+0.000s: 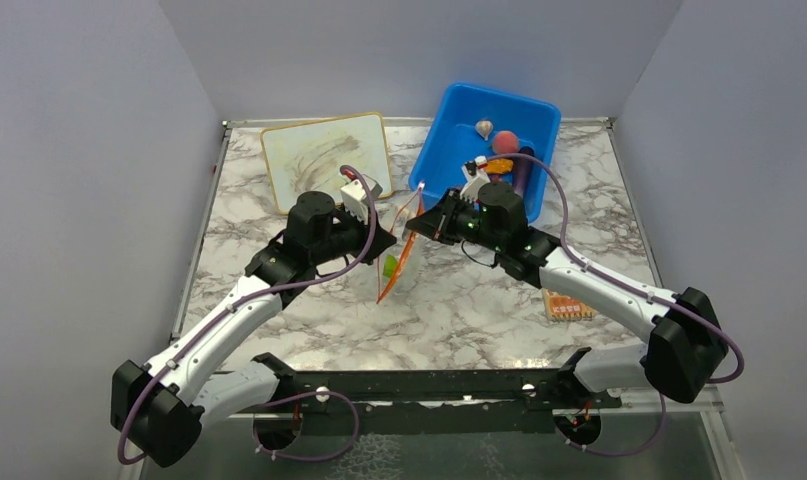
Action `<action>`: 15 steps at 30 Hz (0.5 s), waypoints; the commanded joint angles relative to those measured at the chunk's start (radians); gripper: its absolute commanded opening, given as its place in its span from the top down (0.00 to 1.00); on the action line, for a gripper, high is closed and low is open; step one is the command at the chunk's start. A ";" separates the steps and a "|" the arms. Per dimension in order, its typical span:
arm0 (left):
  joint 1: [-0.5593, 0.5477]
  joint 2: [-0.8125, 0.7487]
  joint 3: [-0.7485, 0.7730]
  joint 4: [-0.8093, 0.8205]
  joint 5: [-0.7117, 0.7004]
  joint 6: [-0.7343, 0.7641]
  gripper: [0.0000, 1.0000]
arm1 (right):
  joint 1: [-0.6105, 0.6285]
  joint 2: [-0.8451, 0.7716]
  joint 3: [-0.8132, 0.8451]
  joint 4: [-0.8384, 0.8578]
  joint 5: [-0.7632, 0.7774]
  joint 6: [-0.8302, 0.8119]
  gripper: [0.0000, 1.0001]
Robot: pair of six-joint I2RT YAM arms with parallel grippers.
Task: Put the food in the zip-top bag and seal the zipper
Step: Place the fake vegetable in the zipper food storage bag.
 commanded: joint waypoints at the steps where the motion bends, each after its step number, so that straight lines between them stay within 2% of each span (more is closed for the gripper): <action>1: -0.004 -0.027 -0.006 0.038 0.049 -0.015 1.00 | 0.005 0.001 -0.017 0.078 0.066 -0.018 0.99; 4: -0.004 -0.030 0.000 0.043 0.059 -0.022 1.00 | 0.006 0.014 -0.032 0.073 0.083 -0.035 0.98; 10: -0.004 -0.031 0.000 0.045 0.040 -0.033 1.00 | 0.006 0.025 0.012 0.012 0.083 -0.075 0.74; 15: -0.003 -0.024 0.006 0.043 0.016 -0.048 1.00 | 0.006 0.004 0.065 -0.039 0.044 -0.153 0.60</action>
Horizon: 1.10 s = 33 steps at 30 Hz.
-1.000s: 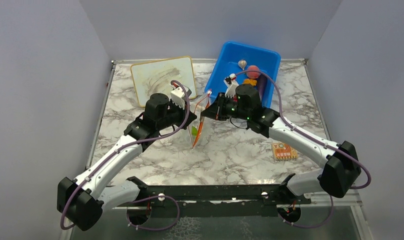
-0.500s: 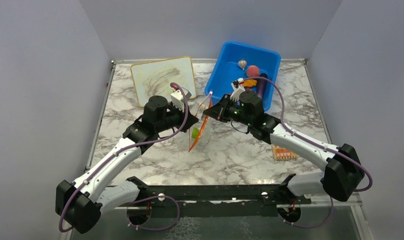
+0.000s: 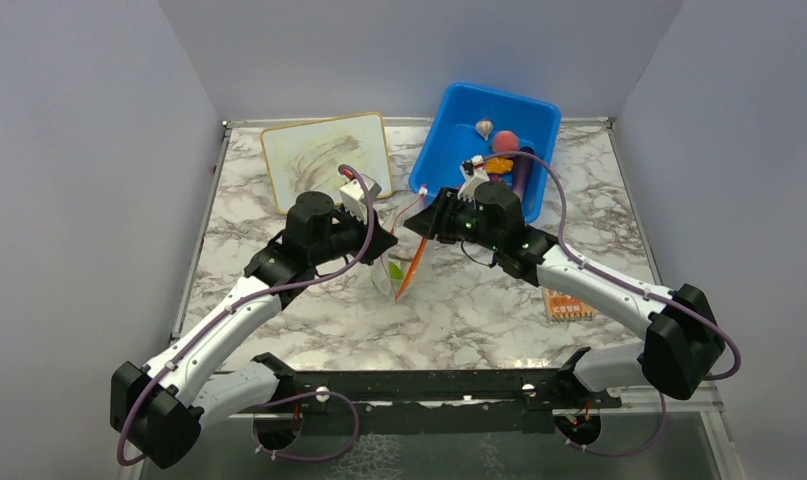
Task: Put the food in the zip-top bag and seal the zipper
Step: Place the fake vegetable in the zipper food storage bag, then pick up the fake fruit from the bin.
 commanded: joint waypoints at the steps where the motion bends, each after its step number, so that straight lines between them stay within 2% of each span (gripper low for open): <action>1: -0.003 -0.013 0.009 0.035 -0.013 -0.020 1.00 | 0.006 -0.022 0.071 -0.036 -0.018 -0.100 0.59; 8: -0.003 -0.026 -0.006 0.006 -0.092 -0.007 1.00 | 0.004 -0.069 0.142 -0.076 -0.162 -0.236 0.56; 12: -0.003 -0.041 -0.003 -0.040 -0.141 0.023 1.00 | 0.005 -0.086 0.228 -0.165 -0.151 -0.371 0.56; 20: -0.003 -0.106 -0.012 -0.089 -0.216 0.077 1.00 | 0.002 -0.036 0.339 -0.255 0.105 -0.646 0.54; 27: -0.003 -0.185 0.024 -0.108 -0.256 0.089 1.00 | -0.073 0.166 0.448 -0.295 0.361 -0.774 0.48; 33: -0.003 -0.182 0.051 -0.150 -0.237 0.064 1.00 | -0.167 0.348 0.519 -0.249 0.423 -0.885 0.41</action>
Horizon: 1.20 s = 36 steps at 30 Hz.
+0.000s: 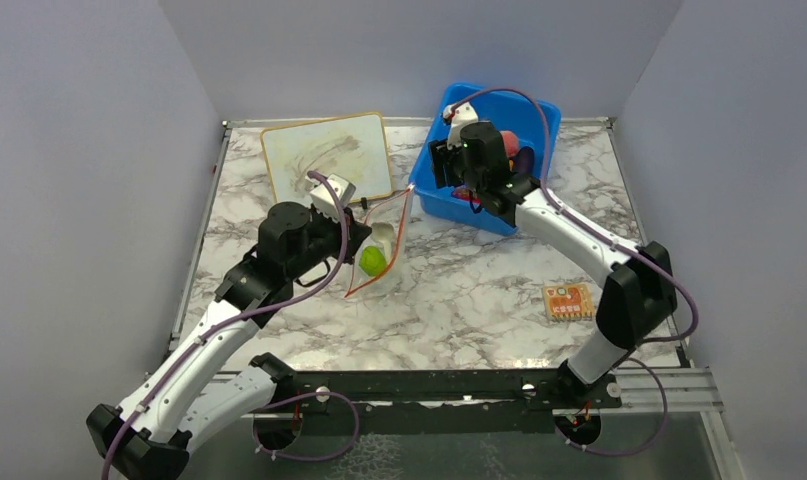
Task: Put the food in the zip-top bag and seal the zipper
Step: Pick up the fake fruit from the bin.
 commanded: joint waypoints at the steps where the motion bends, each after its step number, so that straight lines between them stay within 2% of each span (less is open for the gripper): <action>1: -0.003 -0.004 0.027 -0.030 -0.008 -0.004 1.00 | -0.068 0.113 0.075 0.007 0.116 -0.138 0.40; 8: -0.003 -0.023 -0.060 0.002 -0.009 -0.009 1.00 | -0.202 0.347 0.255 -0.032 0.149 -0.218 0.30; 20: -0.001 -0.043 -0.102 0.004 0.001 0.009 1.00 | -0.299 0.705 0.606 -0.055 0.230 -0.349 0.29; 26: -0.002 -0.039 -0.103 0.002 0.013 0.019 1.00 | -0.337 0.799 0.696 -0.083 0.255 -0.362 0.27; 36: -0.002 -0.049 -0.105 -0.002 0.009 0.025 1.00 | -0.365 0.884 0.736 -0.084 0.277 -0.408 0.25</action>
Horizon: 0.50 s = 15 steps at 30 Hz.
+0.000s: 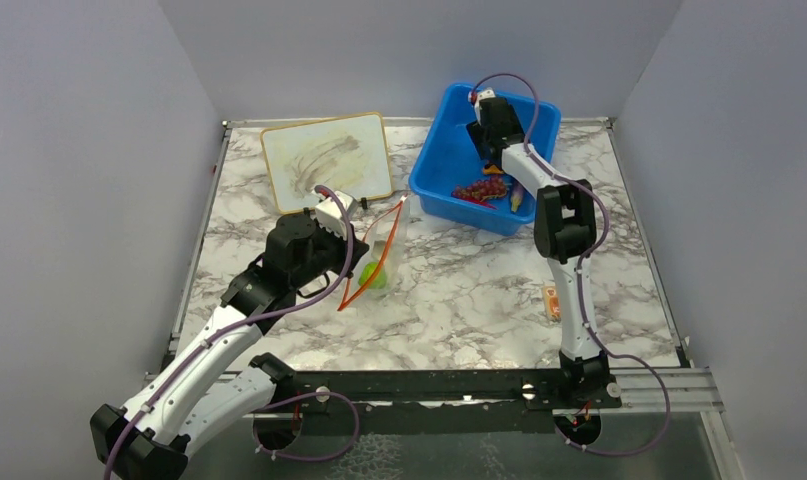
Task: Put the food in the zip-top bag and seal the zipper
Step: Pick up the fake fruit from the bin.
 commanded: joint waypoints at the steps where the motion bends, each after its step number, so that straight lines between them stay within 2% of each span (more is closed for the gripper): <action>1: -0.002 -0.019 -0.004 0.016 0.007 0.016 1.00 | -0.014 0.044 0.037 -0.001 0.038 -0.038 0.24; 8: -0.002 -0.017 -0.003 0.015 0.010 0.019 1.00 | -0.030 0.072 0.052 0.011 0.020 -0.038 0.26; 15: -0.002 -0.021 -0.003 0.012 -0.001 0.022 1.00 | -0.030 0.061 0.048 0.029 0.028 -0.054 0.47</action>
